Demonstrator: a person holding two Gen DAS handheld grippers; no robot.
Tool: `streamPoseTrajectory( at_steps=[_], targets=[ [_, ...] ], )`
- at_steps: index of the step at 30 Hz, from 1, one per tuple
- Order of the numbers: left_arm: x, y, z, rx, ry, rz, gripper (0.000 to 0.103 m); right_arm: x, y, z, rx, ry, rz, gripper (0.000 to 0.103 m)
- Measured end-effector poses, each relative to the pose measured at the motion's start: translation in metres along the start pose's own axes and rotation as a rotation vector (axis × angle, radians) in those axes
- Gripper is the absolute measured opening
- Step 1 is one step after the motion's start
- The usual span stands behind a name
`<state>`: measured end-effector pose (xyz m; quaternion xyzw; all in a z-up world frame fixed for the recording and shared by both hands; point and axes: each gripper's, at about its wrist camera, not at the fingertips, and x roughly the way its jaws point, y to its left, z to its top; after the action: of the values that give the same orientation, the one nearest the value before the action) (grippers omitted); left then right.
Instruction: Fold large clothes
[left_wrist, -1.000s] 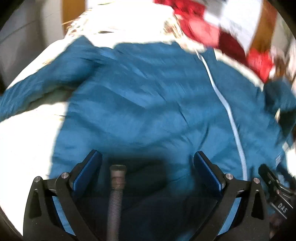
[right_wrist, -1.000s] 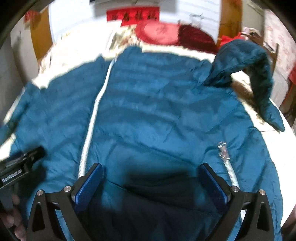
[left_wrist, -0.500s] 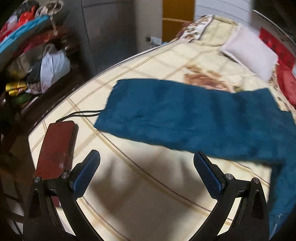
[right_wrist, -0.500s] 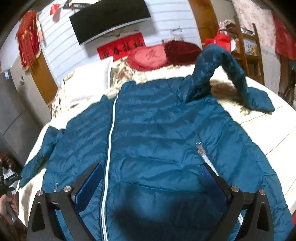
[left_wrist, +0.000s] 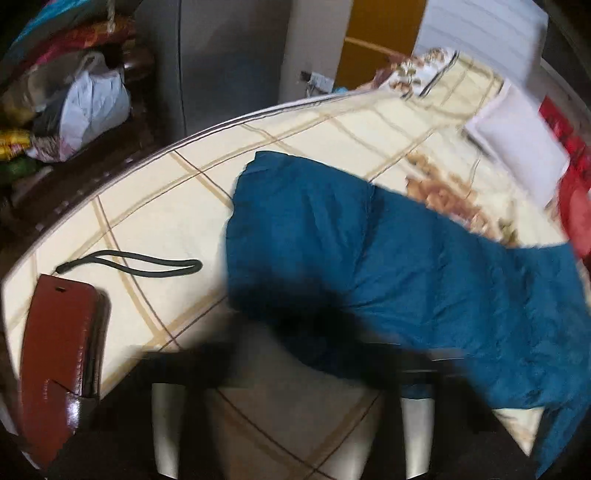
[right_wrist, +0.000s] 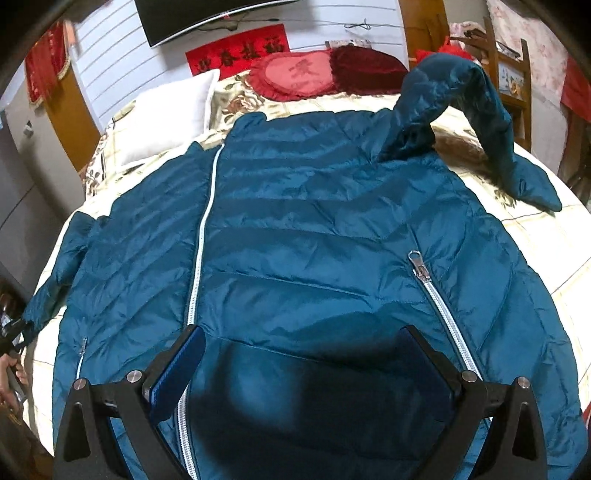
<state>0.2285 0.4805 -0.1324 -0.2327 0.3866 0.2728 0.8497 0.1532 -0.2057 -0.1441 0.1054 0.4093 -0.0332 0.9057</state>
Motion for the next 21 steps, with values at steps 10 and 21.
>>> streamPoseTrajectory(
  at_steps=[10, 21],
  targets=[
    [-0.108, -0.016, 0.021, -0.031, -0.297, -0.070, 0.011, -0.019, -0.012, 0.001, 0.023, -0.063, -0.027, 0.103],
    [-0.246, -0.222, -0.042, 0.316, -0.336, -0.570, 0.011, -0.093, -0.021, -0.016, -0.161, -0.104, -0.235, 0.103]
  ],
)
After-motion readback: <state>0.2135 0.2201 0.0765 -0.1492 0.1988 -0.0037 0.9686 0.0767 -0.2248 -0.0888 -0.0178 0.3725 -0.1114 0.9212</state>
